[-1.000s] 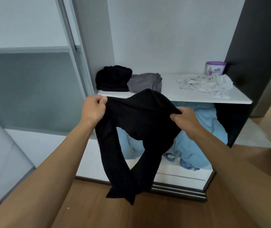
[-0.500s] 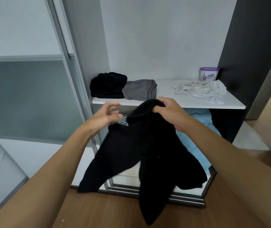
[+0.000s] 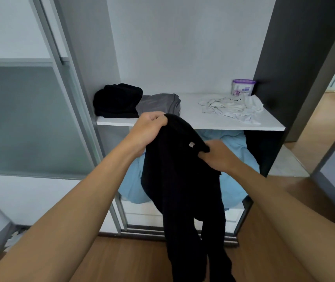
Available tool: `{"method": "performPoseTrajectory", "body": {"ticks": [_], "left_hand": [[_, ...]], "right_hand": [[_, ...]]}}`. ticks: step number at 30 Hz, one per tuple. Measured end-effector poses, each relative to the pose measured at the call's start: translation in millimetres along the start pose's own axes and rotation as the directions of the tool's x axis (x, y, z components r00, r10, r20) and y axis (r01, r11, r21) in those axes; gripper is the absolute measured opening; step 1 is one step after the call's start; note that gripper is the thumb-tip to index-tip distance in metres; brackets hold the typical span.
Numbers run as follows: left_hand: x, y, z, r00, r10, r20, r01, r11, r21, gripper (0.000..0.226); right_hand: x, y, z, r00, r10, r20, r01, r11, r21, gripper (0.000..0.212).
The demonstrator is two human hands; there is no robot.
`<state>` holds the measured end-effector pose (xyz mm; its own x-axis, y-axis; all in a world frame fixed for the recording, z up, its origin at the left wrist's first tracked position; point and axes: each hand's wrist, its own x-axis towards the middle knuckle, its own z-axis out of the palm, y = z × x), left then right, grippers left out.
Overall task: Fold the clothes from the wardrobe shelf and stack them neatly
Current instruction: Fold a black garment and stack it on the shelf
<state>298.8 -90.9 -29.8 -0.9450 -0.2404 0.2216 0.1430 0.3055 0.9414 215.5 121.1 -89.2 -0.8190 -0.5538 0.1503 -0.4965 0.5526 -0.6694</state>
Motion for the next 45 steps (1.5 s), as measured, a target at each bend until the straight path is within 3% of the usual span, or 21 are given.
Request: {"method": "performPoseTrajectory", "body": {"ticks": [3, 5, 6, 8, 10, 11, 14, 17, 19, 22, 27, 29, 31, 35, 39, 41, 45], "left_hand": [[-3, -14, -5, 0.998, -0.055, -0.009, 0.055, 0.997, 0.045, 0.018], [-6, -30, -16, 0.998, -0.064, 0.002, 0.062, 0.976, 0.207, 0.012], [-9, -38, -22, 0.996, -0.083, 0.045, 0.066, 0.954, 0.293, 0.018], [-15, -53, -28, 0.976, -0.142, 0.165, 0.06, 0.904, 0.423, 0.054], [-20, -62, -22, 0.973, -0.066, 0.219, -0.055, 0.863, 0.503, 0.064], [-19, -64, -18, 0.978, 0.022, 0.209, -0.129, 0.848, 0.514, 0.053], [-14, -56, -11, 0.974, 0.195, 0.111, -0.223, 0.896, 0.385, 0.005], [-9, -45, -16, 0.987, 0.16, 0.022, -0.161, 0.959, 0.233, 0.025], [-8, -39, -18, 0.997, 0.077, 0.016, -0.079, 0.99, 0.116, 0.024], [-7, -29, -14, 0.999, -0.055, 0.004, 0.055, 0.996, -0.072, 0.021], [-3, -13, 12, 0.997, -0.078, 0.026, 0.08, 0.996, -0.049, 0.031], [-2, -9, 17, 0.998, -0.056, 0.024, 0.057, 0.998, -0.029, 0.029], [-3, -7, 17, 0.999, -0.047, 0.026, 0.048, 0.998, -0.042, 0.031], [-5, -11, 0, 0.997, -0.068, -0.043, 0.063, 0.993, -0.095, 0.035], [-8, -25, -19, 0.978, -0.159, -0.132, 0.136, 0.977, -0.163, 0.024], [-11, -33, -27, 0.971, -0.187, -0.151, 0.159, 0.971, -0.176, 0.03], [-18, -46, -47, 0.947, -0.246, -0.206, 0.207, 0.959, -0.192, 0.015]], "right_hand": [[0, 17, 0, 0.997, 0.079, 0.003, -0.078, 0.974, 0.212, 0.011], [-3, 14, -5, 0.989, 0.138, 0.056, -0.149, 0.893, 0.424, 0.015], [-5, 11, -7, 0.986, 0.146, 0.083, -0.168, 0.852, 0.496, 0.015], [-4, 1, -8, 0.982, 0.147, 0.121, -0.19, 0.784, 0.59, 0.015], [-3, -12, -8, 0.977, 0.16, 0.143, -0.214, 0.74, 0.637, 0.021], [-2, -18, -8, 0.973, 0.168, 0.157, -0.229, 0.729, 0.645, 0.024], [2, -27, -8, 0.959, 0.177, 0.22, -0.28, 0.7, 0.657, 0.023], [1, -25, -8, 0.947, 0.211, 0.242, -0.319, 0.702, 0.636, 0.022], [-2, -21, -8, 0.945, 0.221, 0.241, -0.325, 0.71, 0.624, 0.024], [-7, -17, -5, 0.98, 0.134, 0.145, -0.188, 0.86, 0.475, 0.03], [-6, -28, 14, 0.996, -0.089, -0.01, 0.089, 0.975, 0.205, 0.018], [-4, -26, 25, 0.995, -0.096, -0.012, 0.096, 0.992, 0.078, 0.013], [-3, -16, 35, 0.999, -0.045, 0.0, 0.045, 0.999, 0.015, 0.028], [-9, 17, 45, 0.996, 0.024, 0.09, -0.04, 0.983, 0.178, 0.041], [-15, 37, 40, 0.986, 0.088, 0.145, -0.145, 0.883, 0.447, 0.036], [-16, 38, 40, 0.981, 0.119, 0.155, -0.181, 0.853, 0.489, 0.037], [-12, 30, 34, 0.98, 0.168, 0.107, -0.199, 0.785, 0.587, 0.024]]}}
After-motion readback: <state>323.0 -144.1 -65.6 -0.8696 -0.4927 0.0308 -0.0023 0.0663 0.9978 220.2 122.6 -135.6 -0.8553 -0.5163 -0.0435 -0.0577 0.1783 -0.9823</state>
